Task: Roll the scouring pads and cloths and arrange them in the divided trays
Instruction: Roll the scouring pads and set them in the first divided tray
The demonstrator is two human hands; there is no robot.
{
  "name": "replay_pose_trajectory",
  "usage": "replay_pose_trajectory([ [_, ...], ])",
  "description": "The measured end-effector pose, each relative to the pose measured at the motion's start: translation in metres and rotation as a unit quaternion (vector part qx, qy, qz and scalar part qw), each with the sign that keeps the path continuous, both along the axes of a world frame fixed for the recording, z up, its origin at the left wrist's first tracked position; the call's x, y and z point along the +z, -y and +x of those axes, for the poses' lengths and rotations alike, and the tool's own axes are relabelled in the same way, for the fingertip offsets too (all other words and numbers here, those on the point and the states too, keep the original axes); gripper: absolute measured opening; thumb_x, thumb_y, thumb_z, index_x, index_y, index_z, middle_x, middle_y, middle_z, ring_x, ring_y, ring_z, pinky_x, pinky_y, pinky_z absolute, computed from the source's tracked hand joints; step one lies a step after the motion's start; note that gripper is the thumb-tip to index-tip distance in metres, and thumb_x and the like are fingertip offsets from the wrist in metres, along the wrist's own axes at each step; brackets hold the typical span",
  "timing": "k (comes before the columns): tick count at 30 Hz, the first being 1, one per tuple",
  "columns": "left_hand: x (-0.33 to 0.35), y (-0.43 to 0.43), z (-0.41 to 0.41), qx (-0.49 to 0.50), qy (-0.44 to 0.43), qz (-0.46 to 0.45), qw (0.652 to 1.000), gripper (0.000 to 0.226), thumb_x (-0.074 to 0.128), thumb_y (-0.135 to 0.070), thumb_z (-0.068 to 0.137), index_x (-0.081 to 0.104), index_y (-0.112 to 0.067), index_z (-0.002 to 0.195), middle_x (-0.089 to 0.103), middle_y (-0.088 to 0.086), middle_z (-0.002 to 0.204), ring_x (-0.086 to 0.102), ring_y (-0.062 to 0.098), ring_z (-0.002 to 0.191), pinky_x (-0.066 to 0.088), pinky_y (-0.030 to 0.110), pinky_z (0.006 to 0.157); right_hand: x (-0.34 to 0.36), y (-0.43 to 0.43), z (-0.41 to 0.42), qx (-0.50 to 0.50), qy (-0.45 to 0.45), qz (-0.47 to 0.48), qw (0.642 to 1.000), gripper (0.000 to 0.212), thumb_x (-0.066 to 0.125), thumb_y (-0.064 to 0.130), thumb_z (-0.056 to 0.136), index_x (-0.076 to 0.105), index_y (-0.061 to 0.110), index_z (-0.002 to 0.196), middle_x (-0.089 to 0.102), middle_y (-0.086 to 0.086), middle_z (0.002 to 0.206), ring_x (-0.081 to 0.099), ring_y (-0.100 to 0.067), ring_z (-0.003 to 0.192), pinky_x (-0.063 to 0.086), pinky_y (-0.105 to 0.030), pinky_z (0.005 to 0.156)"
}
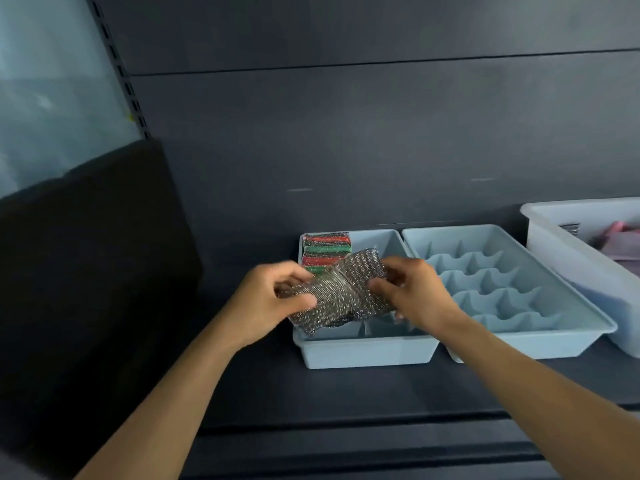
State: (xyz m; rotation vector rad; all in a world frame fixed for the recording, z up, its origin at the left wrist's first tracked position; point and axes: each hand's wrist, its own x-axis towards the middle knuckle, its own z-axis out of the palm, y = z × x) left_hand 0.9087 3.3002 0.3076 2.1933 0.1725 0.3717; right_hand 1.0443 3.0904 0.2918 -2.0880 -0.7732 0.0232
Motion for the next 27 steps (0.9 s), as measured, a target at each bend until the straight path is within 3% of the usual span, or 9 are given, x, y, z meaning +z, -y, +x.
replay_pose_trajectory([
  [2, -0.002, 0.006, 0.006, -0.013, -0.029, 0.080, 0.996, 0.025, 0.080, -0.024, 0.079, 0.072, -0.032, 0.102, 0.069, -0.017, 0.104, 0.063, -0.002, 0.098, 0.048, 0.024, 0.089, 0.005, 0.006, 0.001, -0.028, -0.036, 0.039, 0.998, 0.021, 0.069, 0.015, 0.087, 0.059, 0.019, 0.069, 0.052, 0.004, 0.053, 0.048, -0.020, 0.047, 0.052, -0.044, 0.047],
  [6, -0.006, 0.019, 0.019, -0.041, -0.055, 0.243, 0.968, 0.030, 0.071, -0.025, 0.087, 0.069, -0.029, 0.117, 0.063, -0.011, 0.111, 0.058, 0.005, 0.104, 0.047, 0.029, 0.097, 0.014, 0.018, 0.005, -0.051, -0.028, 0.087, 0.994, 0.013, 0.067, 0.014, 0.088, 0.059, 0.007, 0.080, 0.053, -0.015, 0.064, 0.050, -0.023, 0.051, 0.053, -0.053, 0.055],
  [8, -0.009, 0.021, 0.022, -0.051, -0.072, 0.295, 0.952, 0.032, 0.071, -0.026, 0.088, 0.068, -0.029, 0.119, 0.062, -0.011, 0.110, 0.057, 0.007, 0.102, 0.046, 0.028, 0.096, 0.017, 0.024, 0.005, -0.040, -0.010, 0.093, 0.995, 0.003, 0.066, 0.013, 0.088, 0.065, 0.012, 0.086, 0.061, -0.012, 0.071, 0.056, -0.025, 0.060, 0.055, -0.051, 0.062],
  [10, -0.014, 0.021, 0.025, -0.064, -0.092, 0.319, 0.941, 0.033, 0.072, -0.026, 0.087, 0.067, -0.028, 0.120, 0.062, -0.011, 0.112, 0.056, 0.007, 0.102, 0.046, 0.027, 0.094, 0.021, 0.028, 0.001, -0.027, 0.005, 0.089, 0.996, 0.011, 0.067, 0.012, 0.086, 0.070, 0.021, 0.090, 0.068, -0.003, 0.075, 0.063, -0.023, 0.072, 0.057, -0.046, 0.071],
  [13, -0.019, 0.023, 0.031, -0.068, -0.091, 0.342, 0.933, 0.032, 0.072, -0.025, 0.087, 0.066, -0.026, 0.118, 0.062, -0.010, 0.113, 0.057, 0.009, 0.107, 0.045, 0.025, 0.091, 0.026, 0.027, -0.009, -0.008, -0.008, 0.099, 0.995, 0.024, 0.074, 0.008, 0.081, 0.069, 0.031, 0.080, 0.068, 0.010, 0.070, 0.061, -0.012, 0.068, 0.056, -0.037, 0.073],
  [17, -0.019, 0.019, 0.034, -0.055, -0.094, 0.245, 0.963, 0.032, 0.079, -0.021, 0.080, 0.062, -0.022, 0.107, 0.060, -0.014, 0.099, 0.061, 0.008, 0.096, 0.047, 0.023, 0.082, 0.023, 0.020, -0.023, 0.035, -0.056, 0.100, 0.993, 0.026, 0.082, 0.006, 0.072, 0.064, 0.025, 0.070, 0.063, 0.013, 0.065, 0.053, 0.000, 0.058, 0.051, -0.027, 0.066],
  [21, -0.023, 0.001, 0.027, -0.073, -0.056, 0.161, 0.983, 0.021, 0.075, -0.014, 0.083, 0.074, -0.021, 0.103, 0.062, -0.017, 0.093, 0.058, -0.006, 0.087, 0.047, 0.019, 0.079, 0.008, 0.011, -0.029, 0.061, -0.042, 0.002, 0.997, 0.023, 0.084, 0.014, 0.071, 0.064, 0.026, 0.068, 0.062, 0.013, 0.067, 0.052, 0.003, 0.058, 0.041, -0.010, 0.063],
  [24, -0.020, -0.008, 0.018, -0.069, -0.058, 0.072, 0.993, 0.019, 0.061, -0.008, 0.094, 0.073, -0.021, 0.102, 0.067, -0.019, 0.093, 0.062, -0.010, 0.091, 0.045, 0.008, 0.079, -0.002, 0.000, -0.030, 0.066, 0.006, -0.070, 0.995, 0.025, 0.082, 0.020, 0.073, 0.061, 0.033, 0.069, 0.062, 0.012, 0.071, 0.055, -0.002, 0.065, 0.046, -0.018, 0.066],
  [27, -0.018, -0.009, 0.007, -0.067, -0.070, -0.011, 0.995, 0.023, 0.049, -0.021, 0.102, 0.068, -0.020, 0.114, 0.072, -0.010, 0.105, 0.063, -0.007, 0.102, 0.042, 0.003, 0.083, -0.006, -0.015, -0.033, 0.086, 0.068, -0.143, 0.984, 0.014, 0.078, 0.025, 0.076, 0.064, 0.029, 0.077, 0.060, 0.013, 0.076, 0.055, -0.008, 0.071, 0.050, -0.029, 0.070],
])
